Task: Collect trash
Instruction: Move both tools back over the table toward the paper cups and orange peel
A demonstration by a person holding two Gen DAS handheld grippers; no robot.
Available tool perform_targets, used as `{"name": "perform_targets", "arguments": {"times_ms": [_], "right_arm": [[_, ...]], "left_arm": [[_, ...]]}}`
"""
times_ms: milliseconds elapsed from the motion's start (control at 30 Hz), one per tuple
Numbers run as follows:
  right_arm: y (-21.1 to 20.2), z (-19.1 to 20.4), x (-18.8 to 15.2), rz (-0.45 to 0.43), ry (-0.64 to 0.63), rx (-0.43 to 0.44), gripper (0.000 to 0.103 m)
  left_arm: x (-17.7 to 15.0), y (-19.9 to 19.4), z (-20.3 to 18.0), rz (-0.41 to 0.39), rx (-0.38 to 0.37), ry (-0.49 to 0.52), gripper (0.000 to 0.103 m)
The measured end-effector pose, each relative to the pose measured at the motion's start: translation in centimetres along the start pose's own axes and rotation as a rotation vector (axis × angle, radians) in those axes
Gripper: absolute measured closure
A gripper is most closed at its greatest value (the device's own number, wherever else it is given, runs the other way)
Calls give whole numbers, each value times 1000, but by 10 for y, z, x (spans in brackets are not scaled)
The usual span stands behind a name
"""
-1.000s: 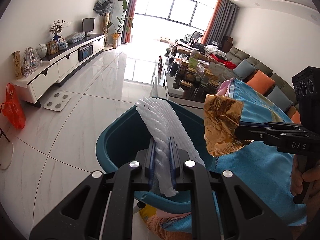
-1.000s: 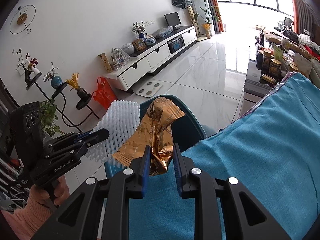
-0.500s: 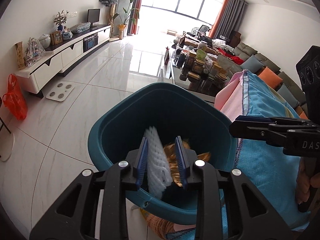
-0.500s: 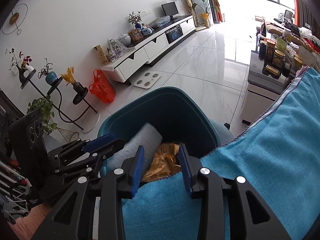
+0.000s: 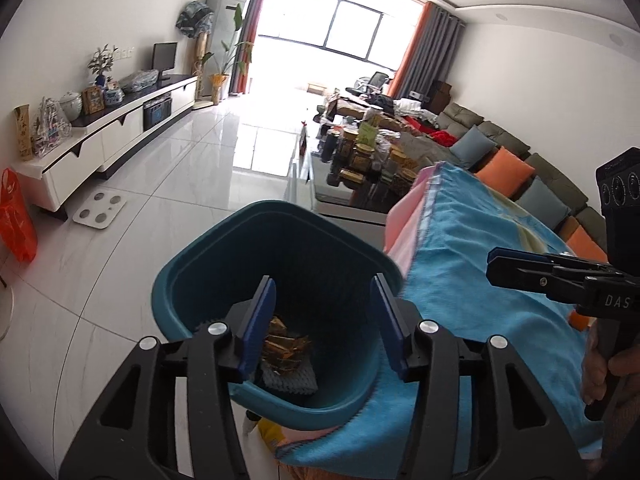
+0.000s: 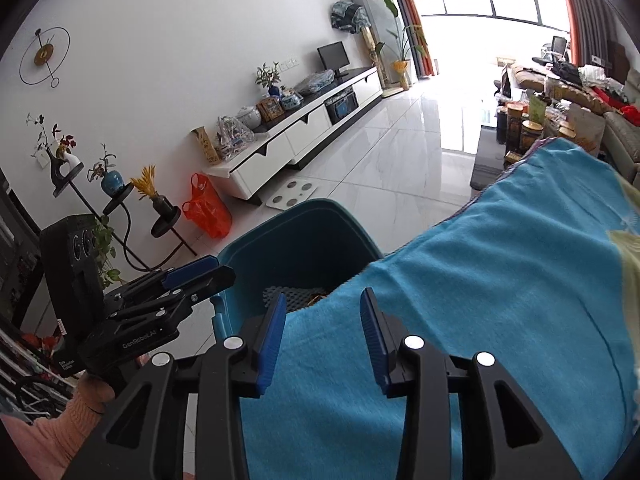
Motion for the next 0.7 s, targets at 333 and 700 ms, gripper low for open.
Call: {"name": "perform_targets", "arguments": {"times_ms": [333, 700], "right_arm": [[-100, -56, -50, -161, 100, -104, 62], [-187, -145, -116, -266, 310, -269, 59]], "left_arm": [[-13, -3, -135, 38, -260, 241, 50], [-48, 18, -256, 129, -406, 434, 47]]}}
Point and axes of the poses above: each gripper's, at about its wrist camera, not at the fingertips, and y roughly the way its jaws point, z to its left, x to its top, the point moved 5 cm from there along y, roughly the way its jaws point, and after that the axes turned 7 degrees about z, right-handed, at the moved point
